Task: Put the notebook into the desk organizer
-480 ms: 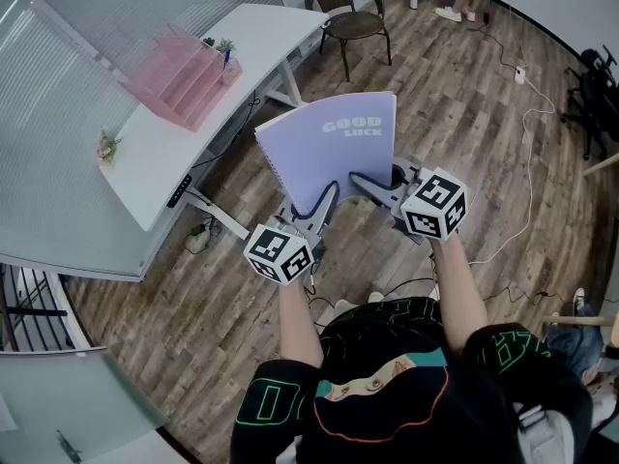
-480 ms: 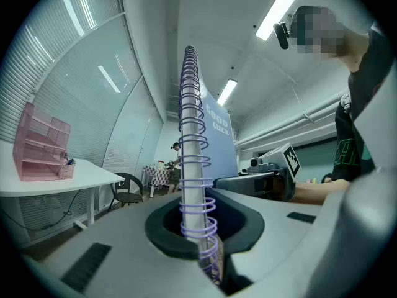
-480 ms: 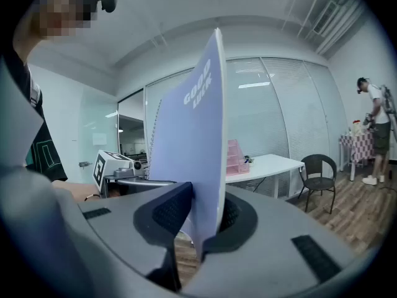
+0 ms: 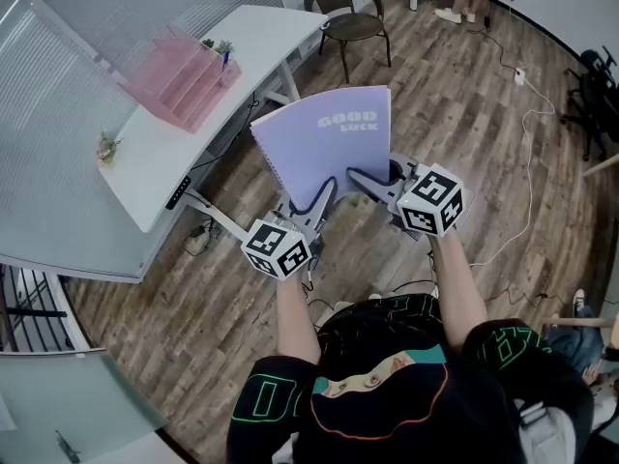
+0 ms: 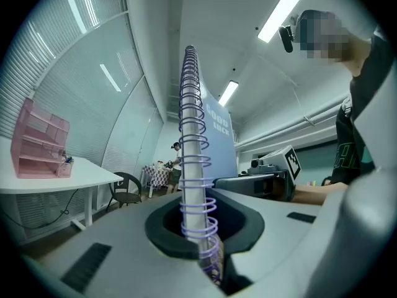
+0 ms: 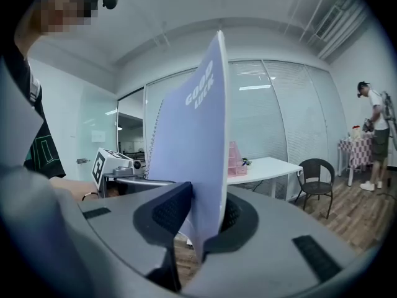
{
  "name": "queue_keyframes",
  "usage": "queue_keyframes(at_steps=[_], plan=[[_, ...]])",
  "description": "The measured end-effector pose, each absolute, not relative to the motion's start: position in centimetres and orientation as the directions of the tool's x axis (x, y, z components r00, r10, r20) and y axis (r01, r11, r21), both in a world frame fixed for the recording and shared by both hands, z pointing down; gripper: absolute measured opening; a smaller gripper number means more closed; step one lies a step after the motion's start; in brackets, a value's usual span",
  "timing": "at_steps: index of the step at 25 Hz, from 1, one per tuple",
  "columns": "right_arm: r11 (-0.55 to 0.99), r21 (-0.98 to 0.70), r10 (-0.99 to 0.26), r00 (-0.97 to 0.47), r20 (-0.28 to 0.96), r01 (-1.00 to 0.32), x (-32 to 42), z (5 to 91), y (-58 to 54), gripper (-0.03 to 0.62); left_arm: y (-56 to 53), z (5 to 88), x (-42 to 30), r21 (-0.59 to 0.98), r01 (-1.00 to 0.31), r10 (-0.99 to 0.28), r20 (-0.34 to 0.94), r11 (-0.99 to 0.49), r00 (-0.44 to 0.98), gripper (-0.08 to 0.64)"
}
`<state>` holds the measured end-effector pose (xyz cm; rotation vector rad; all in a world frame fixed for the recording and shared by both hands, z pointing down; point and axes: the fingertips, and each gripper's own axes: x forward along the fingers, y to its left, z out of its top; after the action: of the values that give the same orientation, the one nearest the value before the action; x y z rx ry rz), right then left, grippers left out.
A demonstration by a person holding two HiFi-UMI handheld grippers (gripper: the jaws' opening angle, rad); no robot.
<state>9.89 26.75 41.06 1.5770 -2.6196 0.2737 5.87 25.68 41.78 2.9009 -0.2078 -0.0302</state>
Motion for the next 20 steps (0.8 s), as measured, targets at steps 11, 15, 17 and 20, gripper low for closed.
queue_keyframes(at_steps=[11,15,17,20], plan=[[0.455,-0.128,-0.870,-0.471,0.147,-0.881,11.3,40.9,25.8,0.066,24.9,41.5,7.2,0.225,-0.149,-0.152,0.003,-0.963,0.988,0.031],[0.474,-0.132,-0.857,-0.490,0.158,-0.871,10.9,41.2,25.4,0.067,24.6,41.9,6.8,0.239,-0.172,-0.177,0.003,-0.956,0.984,0.031],[0.485,-0.137,-0.847,-0.503,0.170,-0.864,10.5,41.5,25.1,0.067,24.3,42.2,6.4,0.253,-0.187,-0.192,0.003,-0.949,0.981,0.031],[0.501,-0.139,-0.835,-0.520,0.182,-0.854,9.9,41.8,24.3,0.067,23.6,42.5,5.7,0.266,-0.206,-0.213,0.001,-0.942,0.977,0.031]])
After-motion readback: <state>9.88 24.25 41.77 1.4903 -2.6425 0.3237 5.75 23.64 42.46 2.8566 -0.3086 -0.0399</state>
